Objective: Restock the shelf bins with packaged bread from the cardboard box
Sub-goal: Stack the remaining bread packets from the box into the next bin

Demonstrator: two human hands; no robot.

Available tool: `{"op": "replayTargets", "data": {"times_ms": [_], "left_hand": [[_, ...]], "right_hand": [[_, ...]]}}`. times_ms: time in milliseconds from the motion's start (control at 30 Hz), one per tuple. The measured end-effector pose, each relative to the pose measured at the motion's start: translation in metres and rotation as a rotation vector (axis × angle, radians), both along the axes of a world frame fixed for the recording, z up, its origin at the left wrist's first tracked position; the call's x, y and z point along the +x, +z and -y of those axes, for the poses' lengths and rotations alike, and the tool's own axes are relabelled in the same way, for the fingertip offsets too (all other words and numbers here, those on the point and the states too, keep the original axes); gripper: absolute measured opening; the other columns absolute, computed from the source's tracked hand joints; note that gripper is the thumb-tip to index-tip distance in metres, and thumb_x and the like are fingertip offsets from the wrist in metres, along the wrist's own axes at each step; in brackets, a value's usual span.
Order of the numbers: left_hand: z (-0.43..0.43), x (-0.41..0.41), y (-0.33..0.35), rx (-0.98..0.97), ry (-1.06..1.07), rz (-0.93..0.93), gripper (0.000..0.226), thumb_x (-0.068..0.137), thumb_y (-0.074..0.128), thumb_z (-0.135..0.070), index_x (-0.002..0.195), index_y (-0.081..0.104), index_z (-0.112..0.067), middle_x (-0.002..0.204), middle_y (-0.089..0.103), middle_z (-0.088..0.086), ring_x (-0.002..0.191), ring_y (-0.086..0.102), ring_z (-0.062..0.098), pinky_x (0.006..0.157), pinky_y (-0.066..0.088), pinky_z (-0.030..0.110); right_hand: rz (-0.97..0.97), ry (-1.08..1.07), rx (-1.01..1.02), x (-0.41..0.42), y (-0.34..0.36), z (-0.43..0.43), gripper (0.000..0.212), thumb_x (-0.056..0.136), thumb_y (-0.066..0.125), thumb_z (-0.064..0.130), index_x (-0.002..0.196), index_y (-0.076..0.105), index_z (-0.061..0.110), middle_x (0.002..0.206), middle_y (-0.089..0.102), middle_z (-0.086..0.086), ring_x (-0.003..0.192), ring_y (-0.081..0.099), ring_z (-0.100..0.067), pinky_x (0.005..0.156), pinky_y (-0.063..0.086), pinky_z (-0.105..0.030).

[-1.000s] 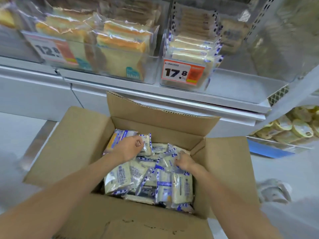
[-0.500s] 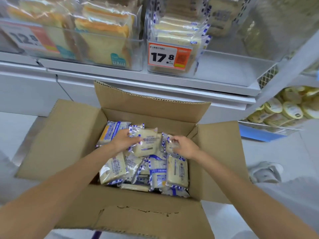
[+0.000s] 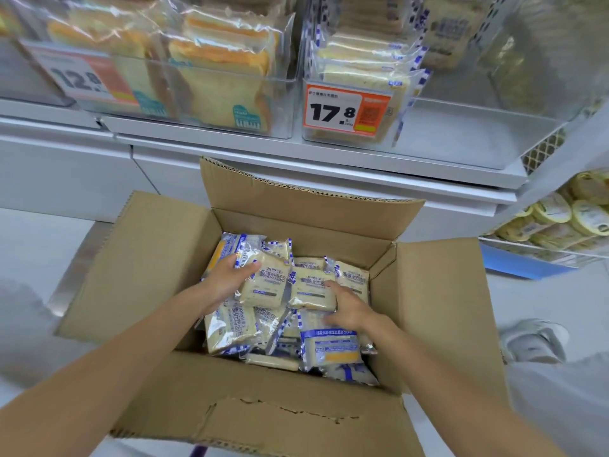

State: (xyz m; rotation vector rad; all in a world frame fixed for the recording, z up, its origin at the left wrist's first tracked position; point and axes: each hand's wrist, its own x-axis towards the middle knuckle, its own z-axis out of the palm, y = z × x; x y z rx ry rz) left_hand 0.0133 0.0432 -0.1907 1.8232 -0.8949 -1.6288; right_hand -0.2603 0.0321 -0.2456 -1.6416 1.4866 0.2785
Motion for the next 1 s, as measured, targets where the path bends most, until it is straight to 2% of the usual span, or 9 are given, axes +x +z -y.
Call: {"op": "replayTargets", "data": {"times_ms": [133, 233, 333, 500, 567, 700, 767, 867, 1000], "left_hand": [[0.002, 0.015, -0.002, -0.034, 0.049, 0.020, 0.110, 0.064, 0.070, -0.076, 0.149, 0.033, -0.018, 0.149, 0.045, 0.005, 0.131, 0.048, 0.027, 0.106, 0.043, 0.049], [0.004, 0.012, 0.017, -0.086, 0.118, 0.090, 0.044, 0.091, 0.063, -0.044, 0.123, 0.059, -0.015, 0.120, 0.067, 0.008, 0.104, 0.064, 0.027, 0.079, 0.051, 0.035], [0.008, 0.009, 0.031, -0.113, 0.207, 0.110, 0.022, 0.097, 0.057, -0.031, 0.111, 0.060, -0.014, 0.108, 0.070, 0.007, 0.085, 0.064, 0.019, 0.064, 0.047, 0.029], [0.010, -0.002, 0.066, -0.063, 0.231, -0.107, 0.036, 0.095, 0.058, -0.042, 0.119, 0.060, -0.015, 0.113, 0.070, 0.013, 0.101, 0.069, 0.033, 0.086, 0.054, 0.058], [0.009, -0.016, 0.086, -0.046, 0.166, -0.188, 0.052, 0.088, 0.060, -0.057, 0.125, 0.058, -0.020, 0.123, 0.067, 0.011, 0.110, 0.065, 0.032, 0.095, 0.050, 0.057], [0.009, -0.040, 0.119, -0.119, 0.068, -0.186, 0.069, 0.085, 0.051, -0.068, 0.142, 0.043, -0.029, 0.138, 0.051, -0.007, 0.135, 0.042, 0.021, 0.114, 0.027, 0.049], [0.006, -0.050, 0.137, -0.198, -0.004, -0.159, 0.061, 0.075, 0.065, -0.069, 0.121, 0.054, -0.030, 0.117, 0.065, -0.011, 0.115, 0.058, 0.013, 0.107, 0.036, 0.040], [0.009, -0.057, 0.156, -0.318, -0.035, -0.013, 0.076, 0.063, 0.080, -0.060, 0.124, 0.056, -0.022, 0.116, 0.069, 0.000, 0.106, 0.064, 0.019, 0.100, 0.049, 0.044], [0.022, -0.079, 0.199, -0.535, -0.199, 0.138, 0.030, 0.085, 0.073, -0.034, 0.109, 0.058, -0.025, 0.102, 0.070, -0.006, 0.090, 0.067, 0.003, 0.080, 0.051, 0.017]], "right_hand": [[0.177, -0.102, -0.084, 0.004, 0.011, 0.011, 0.060, 0.079, 0.078, 0.016, 0.132, 0.051, 0.021, 0.122, 0.056, 0.004, 0.109, 0.057, -0.016, 0.091, 0.048, -0.027], [0.233, -0.171, -0.201, 0.002, 0.033, 0.022, 0.052, 0.080, 0.075, 0.010, 0.128, 0.059, 0.018, 0.119, 0.052, 0.005, 0.110, 0.057, -0.016, 0.091, 0.050, -0.026], [0.392, -0.300, -0.283, -0.003, 0.062, 0.026, 0.050, 0.081, 0.075, 0.006, 0.127, 0.061, 0.021, 0.125, 0.050, 0.002, 0.111, 0.060, -0.019, 0.088, 0.056, -0.031], [0.631, -0.344, -0.213, 0.002, 0.117, 0.018, 0.047, 0.083, 0.074, 0.005, 0.120, 0.060, 0.030, 0.122, 0.062, -0.007, 0.074, 0.065, 0.005, 0.052, 0.047, -0.011], [0.656, -0.353, -0.198, 0.005, 0.135, 0.013, 0.045, 0.084, 0.073, 0.005, 0.118, 0.057, 0.029, 0.116, 0.066, -0.009, 0.061, 0.061, 0.007, 0.047, 0.043, -0.010], [0.644, -0.264, -0.286, 0.006, 0.168, 0.010, 0.044, 0.081, 0.076, 0.011, 0.113, 0.055, 0.032, 0.118, 0.063, 0.003, 0.094, 0.065, -0.009, 0.068, 0.054, -0.018], [0.588, -0.156, -0.309, 0.004, 0.186, 0.013, 0.045, 0.078, 0.080, 0.016, 0.113, 0.056, 0.029, 0.120, 0.060, 0.010, 0.106, 0.061, -0.008, 0.083, 0.053, -0.021], [0.558, -0.202, -0.385, -0.005, 0.217, 0.022, 0.060, 0.074, 0.082, 0.028, 0.123, 0.048, 0.030, 0.129, 0.052, 0.013, 0.118, 0.051, -0.008, 0.103, 0.045, -0.034], [0.326, -0.020, -0.722, -0.014, 0.265, 0.042, 0.105, 0.069, 0.082, 0.038, 0.151, 0.016, 0.036, 0.158, 0.021, 0.006, 0.145, 0.020, -0.014, 0.119, 0.019, -0.038]]}}
